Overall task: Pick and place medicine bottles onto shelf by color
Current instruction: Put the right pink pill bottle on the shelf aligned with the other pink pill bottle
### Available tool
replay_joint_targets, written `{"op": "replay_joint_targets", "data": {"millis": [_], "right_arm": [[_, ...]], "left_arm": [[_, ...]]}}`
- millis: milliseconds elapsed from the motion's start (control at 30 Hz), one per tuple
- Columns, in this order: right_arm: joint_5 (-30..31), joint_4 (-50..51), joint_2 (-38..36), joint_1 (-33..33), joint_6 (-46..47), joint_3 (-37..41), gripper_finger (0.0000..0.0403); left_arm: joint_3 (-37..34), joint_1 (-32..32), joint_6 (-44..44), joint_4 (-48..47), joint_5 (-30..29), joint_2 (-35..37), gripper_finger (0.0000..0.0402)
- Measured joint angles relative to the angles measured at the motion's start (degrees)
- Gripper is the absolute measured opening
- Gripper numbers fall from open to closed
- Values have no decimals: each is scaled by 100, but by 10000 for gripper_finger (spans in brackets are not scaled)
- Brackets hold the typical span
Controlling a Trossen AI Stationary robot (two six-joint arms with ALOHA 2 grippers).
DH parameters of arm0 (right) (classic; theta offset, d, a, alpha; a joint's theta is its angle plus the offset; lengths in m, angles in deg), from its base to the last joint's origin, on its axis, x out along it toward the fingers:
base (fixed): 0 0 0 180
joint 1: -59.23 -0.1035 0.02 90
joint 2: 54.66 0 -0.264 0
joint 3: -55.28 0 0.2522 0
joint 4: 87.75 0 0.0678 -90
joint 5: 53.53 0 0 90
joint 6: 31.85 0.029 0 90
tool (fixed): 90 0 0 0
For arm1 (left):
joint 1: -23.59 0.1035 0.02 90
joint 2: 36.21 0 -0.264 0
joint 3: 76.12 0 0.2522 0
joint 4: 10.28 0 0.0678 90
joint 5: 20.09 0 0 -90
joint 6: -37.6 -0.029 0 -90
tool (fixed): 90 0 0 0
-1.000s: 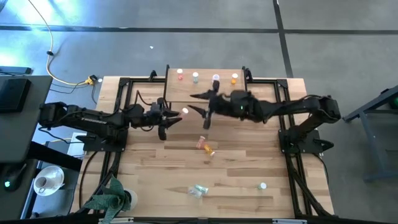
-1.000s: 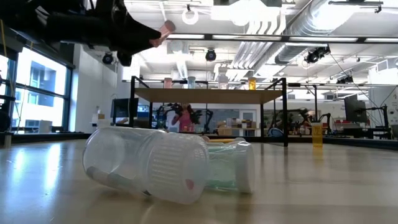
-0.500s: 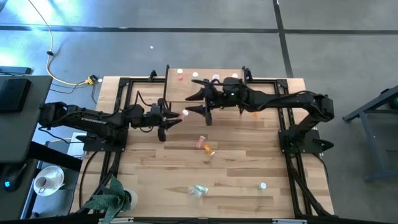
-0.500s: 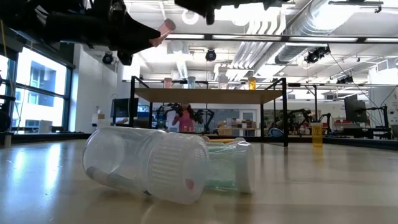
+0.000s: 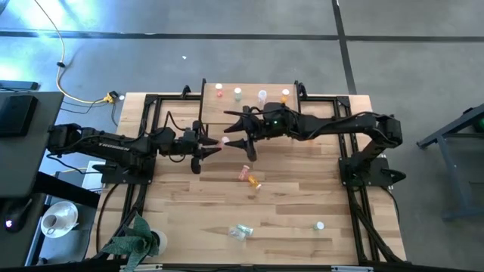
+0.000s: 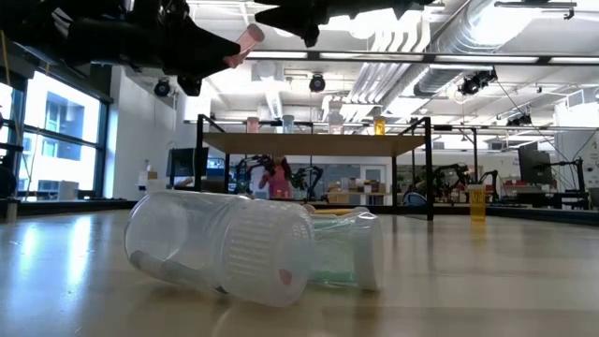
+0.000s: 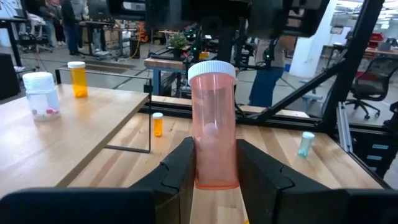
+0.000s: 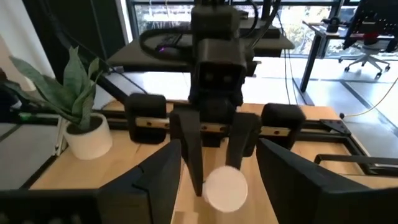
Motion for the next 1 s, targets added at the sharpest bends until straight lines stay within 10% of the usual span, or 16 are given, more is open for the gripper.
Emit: {"op": "replay_joint_targets", "data": {"millis": [1000], "right_arm": [[97,113,351,-38,-110,2,201]], "left_arm": [[0,-57,112,27,164,-2,92]]}}
